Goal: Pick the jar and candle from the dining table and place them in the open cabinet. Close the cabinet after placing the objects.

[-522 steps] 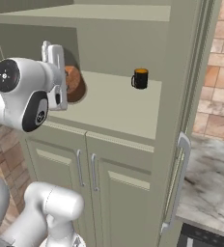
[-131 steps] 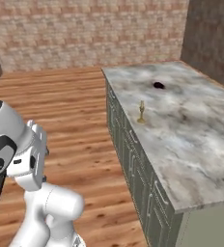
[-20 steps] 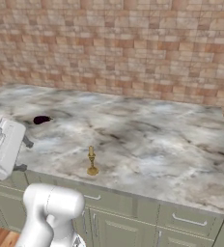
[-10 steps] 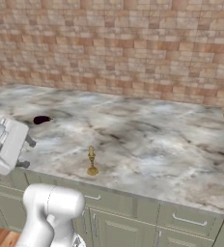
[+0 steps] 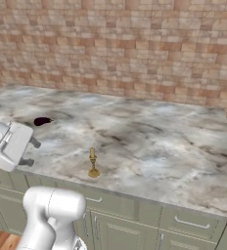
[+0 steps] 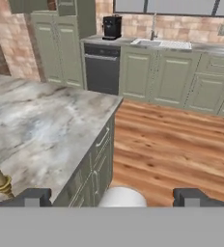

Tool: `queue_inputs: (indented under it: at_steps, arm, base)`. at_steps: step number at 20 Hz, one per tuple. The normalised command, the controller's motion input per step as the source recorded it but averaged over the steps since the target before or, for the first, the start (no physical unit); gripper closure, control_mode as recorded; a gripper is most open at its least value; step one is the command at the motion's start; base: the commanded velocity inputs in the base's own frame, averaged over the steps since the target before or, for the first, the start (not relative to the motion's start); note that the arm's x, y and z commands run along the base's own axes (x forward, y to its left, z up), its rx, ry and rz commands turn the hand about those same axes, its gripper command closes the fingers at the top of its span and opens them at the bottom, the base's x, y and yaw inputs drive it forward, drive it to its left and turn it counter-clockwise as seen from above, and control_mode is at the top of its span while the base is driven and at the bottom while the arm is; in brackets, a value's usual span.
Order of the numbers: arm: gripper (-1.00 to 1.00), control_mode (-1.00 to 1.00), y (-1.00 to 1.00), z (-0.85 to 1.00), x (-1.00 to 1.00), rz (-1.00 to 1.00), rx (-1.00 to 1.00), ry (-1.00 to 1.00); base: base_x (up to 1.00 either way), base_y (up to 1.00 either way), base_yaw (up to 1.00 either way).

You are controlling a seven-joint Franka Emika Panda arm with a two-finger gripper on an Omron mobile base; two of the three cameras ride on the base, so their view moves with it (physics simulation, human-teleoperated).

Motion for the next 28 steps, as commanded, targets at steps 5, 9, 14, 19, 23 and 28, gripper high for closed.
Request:
queue_inputs:
  at_steps: [5, 9, 14, 19, 23, 28]
  arm:
    - [-1.00, -1.00, -0.15, -0.17, 0.07, 0.00, -0.05, 0.08]
    - [-1.00, -1.00, -0.09, -0.09, 0.12, 0.00, -0.03, 0.05]
    - [-1.00, -1.00, 0.00, -0.02, 0.15, 0.00, -0.04, 0.00]
    - [-1.00, -1.00, 0.00, -0.11, 0.09, 0.00, -0.08, 0.00]
    - [-1.00, -1.00, 0.00, -0.18, 0.13, 0.00, -0.05, 0.00]
    - [-1.00, -1.00, 0.00, -0.15, 0.15, 0.00, -0.03, 0.00]
  base:
    - [0.00, 0.00, 0.00]
    - [0.00, 0.00, 0.00]
    - [0.00, 0.00, 0.00]
    - [0.00, 0.00, 0.00]
    - [0.00, 0.00, 0.00]
    - [0.00, 0.00, 0.00]
